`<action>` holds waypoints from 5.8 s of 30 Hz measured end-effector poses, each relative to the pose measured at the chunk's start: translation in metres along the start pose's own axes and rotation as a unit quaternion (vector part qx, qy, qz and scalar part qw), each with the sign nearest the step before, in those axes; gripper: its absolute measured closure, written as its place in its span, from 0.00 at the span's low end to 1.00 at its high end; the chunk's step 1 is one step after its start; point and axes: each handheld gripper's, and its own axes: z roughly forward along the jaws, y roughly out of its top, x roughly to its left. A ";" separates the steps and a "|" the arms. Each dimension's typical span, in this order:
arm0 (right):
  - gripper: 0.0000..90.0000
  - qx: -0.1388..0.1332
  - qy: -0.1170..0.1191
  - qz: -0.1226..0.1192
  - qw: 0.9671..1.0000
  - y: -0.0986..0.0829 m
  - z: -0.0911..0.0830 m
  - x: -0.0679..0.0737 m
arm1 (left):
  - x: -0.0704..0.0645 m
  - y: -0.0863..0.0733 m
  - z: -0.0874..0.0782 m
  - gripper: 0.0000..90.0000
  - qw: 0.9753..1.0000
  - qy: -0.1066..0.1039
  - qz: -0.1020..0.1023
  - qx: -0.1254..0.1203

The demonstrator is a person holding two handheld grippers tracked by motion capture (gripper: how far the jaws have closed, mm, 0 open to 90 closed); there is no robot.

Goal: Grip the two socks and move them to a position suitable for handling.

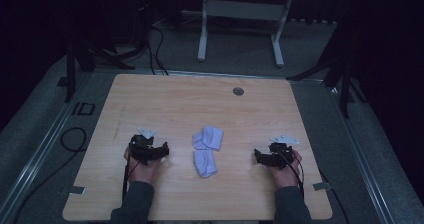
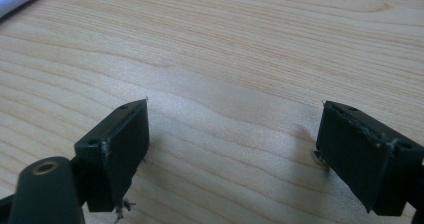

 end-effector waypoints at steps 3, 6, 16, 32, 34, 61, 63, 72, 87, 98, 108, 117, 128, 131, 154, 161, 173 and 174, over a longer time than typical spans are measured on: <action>0.15 0.000 0.000 0.000 1.000 0.000 0.000 0.000 | 0.000 0.000 0.000 0.16 1.000 0.000 -0.001 -0.001; 0.15 0.000 0.000 0.000 1.000 0.000 0.000 0.000 | 0.000 0.000 0.000 0.17 1.000 0.002 -0.003 -0.002; 0.15 0.000 0.000 -0.001 1.000 0.000 0.000 0.000 | 0.000 -0.004 -0.007 0.42 1.000 -0.002 -0.001 -0.014; 0.70 -0.024 0.047 -0.041 0.998 0.007 -0.025 0.024 | 0.003 -0.003 -0.011 0.67 0.999 -0.028 0.015 -0.004; 0.69 -0.025 0.055 -0.056 0.997 0.010 -0.028 0.033 | 0.003 -0.002 -0.011 0.67 0.999 -0.031 0.017 -0.002; 0.67 0.000 0.181 -0.184 0.966 0.058 -0.009 0.156 | -0.002 -0.004 -0.014 0.61 0.999 -0.031 0.024 0.001; 0.67 0.007 0.189 -0.182 0.965 0.060 -0.002 0.160 | -0.002 -0.004 -0.014 0.61 0.999 -0.031 0.025 0.001; 0.72 0.028 0.199 -0.158 0.967 0.062 0.015 0.168 | -0.001 -0.004 -0.014 0.61 0.998 -0.059 0.012 0.002; 0.98 0.011 0.221 -0.113 0.969 0.067 0.006 0.162 | -0.014 0.001 -0.029 0.65 0.992 -0.121 0.021 -0.024; 0.98 -0.020 0.215 -0.112 0.970 0.077 -0.016 0.150 | -0.037 0.005 -0.039 0.67 0.983 -0.171 0.058 -0.036; 0.98 -0.027 0.207 -0.106 0.972 0.079 -0.022 0.141 | -0.064 0.002 -0.041 0.95 0.969 -0.218 0.108 -0.033; 0.98 -0.028 0.206 -0.107 0.972 0.079 -0.022 0.141 | -0.086 -0.004 -0.038 0.99 0.960 -0.236 0.148 -0.024; 0.98 -0.033 0.207 -0.102 0.973 0.077 -0.024 0.139 | -0.105 -0.012 -0.032 0.99 0.951 -0.254 0.178 0.000; 0.98 -0.033 0.206 -0.100 0.973 0.077 -0.025 0.138 | -0.108 -0.014 -0.028 0.99 0.951 -0.248 0.182 0.018; 0.97 -0.017 0.158 -0.089 0.983 0.052 -0.030 0.103 | -0.068 -0.014 -0.036 0.99 0.958 -0.209 0.191 0.046; 0.97 0.012 0.154 -0.091 0.984 0.037 -0.021 0.100 | -0.065 -0.015 -0.038 0.99 0.958 -0.203 0.196 0.047; 0.88 0.043 0.157 -0.090 0.983 0.021 -0.012 0.100 | -0.064 -0.016 -0.038 0.99 0.959 -0.203 0.194 0.044; 0.86 0.041 0.159 -0.089 0.983 0.021 -0.013 0.100 | -0.064 -0.016 -0.038 0.99 0.959 -0.204 0.193 0.044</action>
